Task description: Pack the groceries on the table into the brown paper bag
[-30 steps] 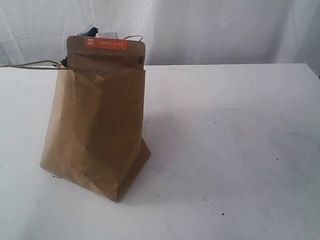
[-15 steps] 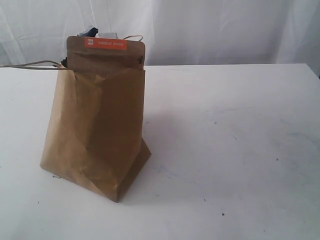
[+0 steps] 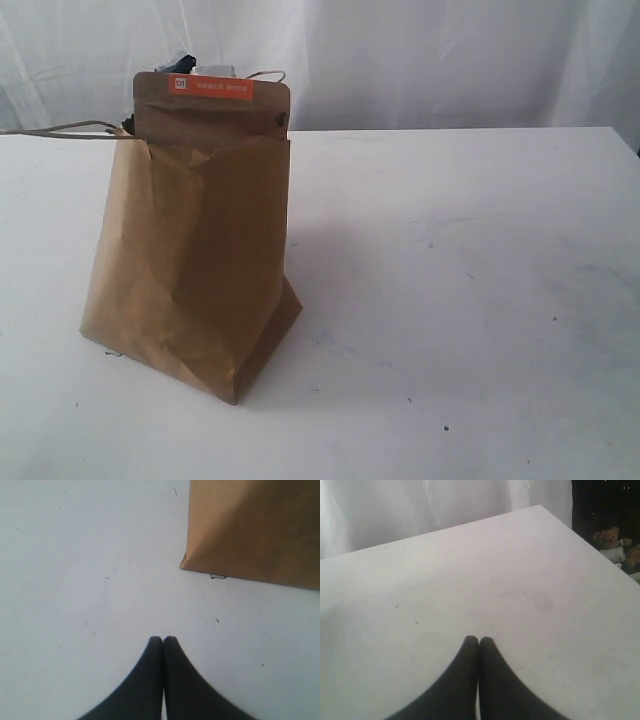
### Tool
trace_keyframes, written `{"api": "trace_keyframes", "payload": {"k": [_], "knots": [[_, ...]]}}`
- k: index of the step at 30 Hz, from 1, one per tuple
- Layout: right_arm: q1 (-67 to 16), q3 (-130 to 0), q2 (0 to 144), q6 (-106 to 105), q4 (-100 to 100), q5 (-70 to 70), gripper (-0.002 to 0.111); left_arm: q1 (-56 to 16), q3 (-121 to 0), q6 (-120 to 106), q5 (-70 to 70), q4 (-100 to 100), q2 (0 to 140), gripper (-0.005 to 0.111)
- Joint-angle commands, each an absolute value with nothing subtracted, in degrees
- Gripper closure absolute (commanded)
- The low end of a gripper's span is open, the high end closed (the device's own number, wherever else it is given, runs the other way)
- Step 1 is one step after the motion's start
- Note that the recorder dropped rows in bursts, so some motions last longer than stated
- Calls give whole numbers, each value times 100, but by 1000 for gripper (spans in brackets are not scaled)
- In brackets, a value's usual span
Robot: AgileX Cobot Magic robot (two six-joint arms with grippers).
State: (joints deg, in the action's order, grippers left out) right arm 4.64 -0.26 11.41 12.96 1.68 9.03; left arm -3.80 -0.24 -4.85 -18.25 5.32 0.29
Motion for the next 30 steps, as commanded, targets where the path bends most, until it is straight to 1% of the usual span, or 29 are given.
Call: {"api": "trace_keyframes", "payload": {"k": [1, 5, 9, 17, 30], "knots": [[368, 0, 1121, 1265, 187, 896, 108, -410, 0, -492, -1956, 594, 0, 107], [155, 0, 1040, 1280, 187, 986, 108, -410, 0, -612, -1988, 547, 0, 107], [155, 0, 1001, 1280, 187, 1932, 108, -410, 0, -612, -1988, 547, 0, 107], [155, 0, 673, 1290, 187, 1971, 108, -410, 0, -616, -1988, 547, 0, 107], [155, 0, 673, 1290, 187, 1971, 108, -410, 0, -616, -1988, 547, 0, 107]]}}
